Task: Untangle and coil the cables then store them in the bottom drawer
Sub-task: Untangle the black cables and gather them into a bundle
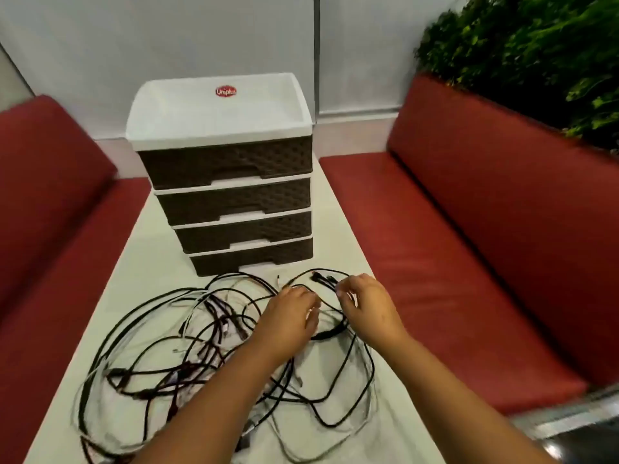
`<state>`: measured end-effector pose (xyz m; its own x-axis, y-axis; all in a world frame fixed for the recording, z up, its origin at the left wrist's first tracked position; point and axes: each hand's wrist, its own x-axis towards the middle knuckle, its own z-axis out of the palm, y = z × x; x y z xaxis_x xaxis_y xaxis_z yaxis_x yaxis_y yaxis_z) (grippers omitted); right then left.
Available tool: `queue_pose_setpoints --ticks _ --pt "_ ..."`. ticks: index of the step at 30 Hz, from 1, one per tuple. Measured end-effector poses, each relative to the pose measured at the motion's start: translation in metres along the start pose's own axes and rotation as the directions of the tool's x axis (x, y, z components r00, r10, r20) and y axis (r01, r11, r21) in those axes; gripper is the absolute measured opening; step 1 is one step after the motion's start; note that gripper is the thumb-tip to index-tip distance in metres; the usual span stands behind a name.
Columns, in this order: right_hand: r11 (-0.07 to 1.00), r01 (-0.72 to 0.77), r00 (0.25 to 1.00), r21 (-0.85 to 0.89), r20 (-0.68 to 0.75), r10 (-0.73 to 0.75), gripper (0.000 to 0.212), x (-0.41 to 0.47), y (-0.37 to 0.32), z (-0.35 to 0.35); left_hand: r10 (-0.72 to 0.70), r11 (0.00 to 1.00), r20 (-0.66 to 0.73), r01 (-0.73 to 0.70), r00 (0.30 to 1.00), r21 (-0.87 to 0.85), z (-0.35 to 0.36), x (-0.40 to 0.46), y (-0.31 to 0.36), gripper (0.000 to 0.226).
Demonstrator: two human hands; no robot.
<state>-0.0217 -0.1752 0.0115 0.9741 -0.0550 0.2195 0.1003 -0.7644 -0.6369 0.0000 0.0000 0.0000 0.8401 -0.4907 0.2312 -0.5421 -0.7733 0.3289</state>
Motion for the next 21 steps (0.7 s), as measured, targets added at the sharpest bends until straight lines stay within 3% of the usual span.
queue_pose_setpoints --ticks 3,7,13,17,19,21 --pt "0.997 -0.012 0.996 0.072 0.089 0.006 0.011 -0.012 0.006 0.013 -0.024 0.999 0.14 0.028 0.99 -0.032 0.019 -0.005 -0.001 0.022" --pt "0.996 -0.045 0.984 0.079 0.174 0.031 0.012 -0.026 0.011 0.026 -0.047 0.994 0.247 0.02 0.968 0.112 0.032 -0.009 0.001 0.029" --pt "0.987 -0.106 0.982 0.117 0.169 0.086 0.009 -0.036 0.023 0.031 -0.098 0.985 0.143 0.075 0.985 0.158 0.036 -0.012 0.003 0.025" --pt "0.972 -0.166 0.975 0.168 0.176 0.136 0.01 -0.038 0.026 0.027 -0.151 0.988 0.009 0.151 0.989 -0.021 0.008 -0.008 0.005 0.026" --pt "0.961 -0.195 0.969 0.194 0.19 0.158 0.014 -0.036 0.023 0.024 -0.235 0.946 0.027 0.235 0.972 -0.223 -0.013 -0.006 0.011 0.025" --pt "0.904 -0.26 0.959 0.338 0.201 0.201 0.024 -0.032 0.013 0.018 -0.282 0.886 0.063 0.285 0.957 -0.365 -0.031 -0.004 0.018 0.022"
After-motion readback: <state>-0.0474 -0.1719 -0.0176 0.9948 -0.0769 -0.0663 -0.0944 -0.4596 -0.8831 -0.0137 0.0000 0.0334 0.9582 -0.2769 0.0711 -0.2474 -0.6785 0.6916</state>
